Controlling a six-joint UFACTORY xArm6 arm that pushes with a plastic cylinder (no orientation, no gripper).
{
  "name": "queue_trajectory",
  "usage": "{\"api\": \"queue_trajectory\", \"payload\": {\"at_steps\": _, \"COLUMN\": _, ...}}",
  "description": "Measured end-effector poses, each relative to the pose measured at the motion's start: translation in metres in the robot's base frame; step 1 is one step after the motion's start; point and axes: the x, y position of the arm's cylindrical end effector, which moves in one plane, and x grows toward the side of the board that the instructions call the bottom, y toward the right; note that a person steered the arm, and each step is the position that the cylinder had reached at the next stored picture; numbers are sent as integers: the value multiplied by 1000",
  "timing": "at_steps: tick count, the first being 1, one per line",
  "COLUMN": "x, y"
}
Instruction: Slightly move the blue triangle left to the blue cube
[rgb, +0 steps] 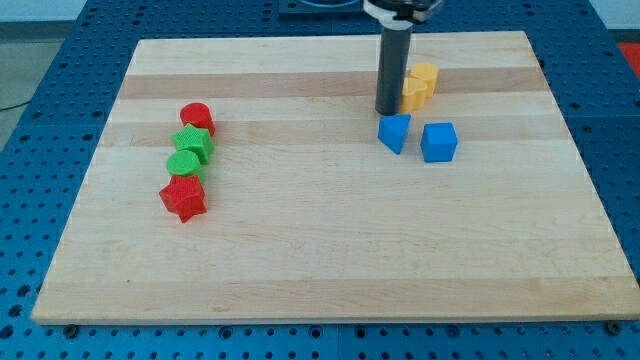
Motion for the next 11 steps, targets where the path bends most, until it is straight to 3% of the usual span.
{"api": "queue_trajectory", "payload": {"at_steps": 2, "x": -14, "y": 10}}
{"api": "queue_trajectory", "payload": {"at_steps": 4, "x": 21, "y": -26}}
{"api": "queue_trajectory", "payload": {"at_steps": 8, "x": 41, "y": 19}}
{"api": "queue_trajectory", "payload": {"at_steps": 11, "x": 33, "y": -46}}
